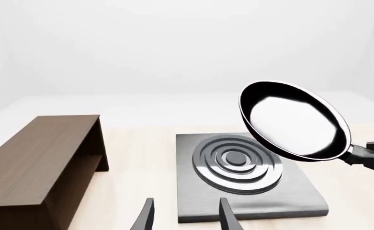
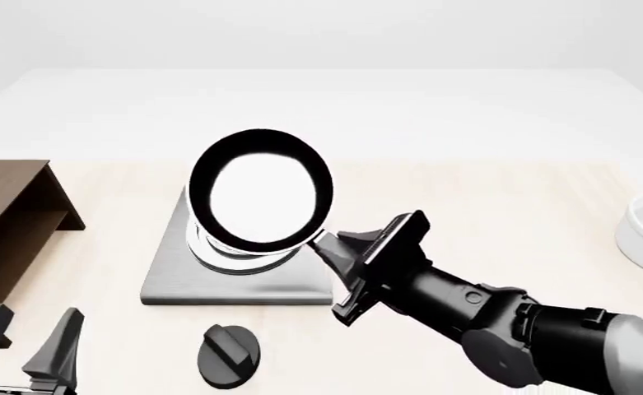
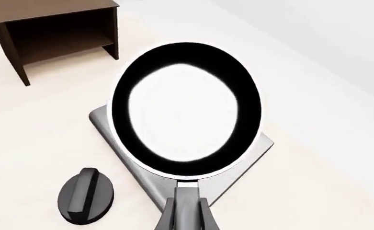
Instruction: Turn on the stove and put the frying pan on it.
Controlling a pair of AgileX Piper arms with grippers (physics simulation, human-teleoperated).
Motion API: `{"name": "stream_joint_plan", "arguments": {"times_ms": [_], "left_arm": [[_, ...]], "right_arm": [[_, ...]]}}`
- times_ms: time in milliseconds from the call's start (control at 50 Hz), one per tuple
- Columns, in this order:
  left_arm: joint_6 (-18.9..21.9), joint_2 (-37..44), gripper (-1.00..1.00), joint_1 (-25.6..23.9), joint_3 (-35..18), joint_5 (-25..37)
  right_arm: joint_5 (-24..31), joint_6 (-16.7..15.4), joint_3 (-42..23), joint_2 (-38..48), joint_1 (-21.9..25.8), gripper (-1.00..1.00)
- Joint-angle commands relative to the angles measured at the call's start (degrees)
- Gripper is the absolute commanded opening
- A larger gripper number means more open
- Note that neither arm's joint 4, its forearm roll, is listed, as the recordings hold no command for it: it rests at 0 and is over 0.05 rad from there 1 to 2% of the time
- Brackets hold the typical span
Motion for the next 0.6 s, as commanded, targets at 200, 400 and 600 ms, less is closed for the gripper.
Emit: {"name": "stream_joint_plan", "arguments": {"times_ms": [200, 400, 600], "left_arm": [[-0.15, 0.00, 1.00, -0.09, 0.03, -0.08], [-0.22, 0.00, 1.00, -0.05, 0.01, -0.09], [-0.36, 0.00, 1.00, -0.04, -0.05, -0.04]], "right_arm": [[-2.36, 0.05, -4.42, 5.37, 1.11, -1.00], [-3.21, 0.02, -6.52, 9.01, 1.44, -1.00], [-2.91, -0.07, -8.42, 10.90, 1.06, -1.00]]}}
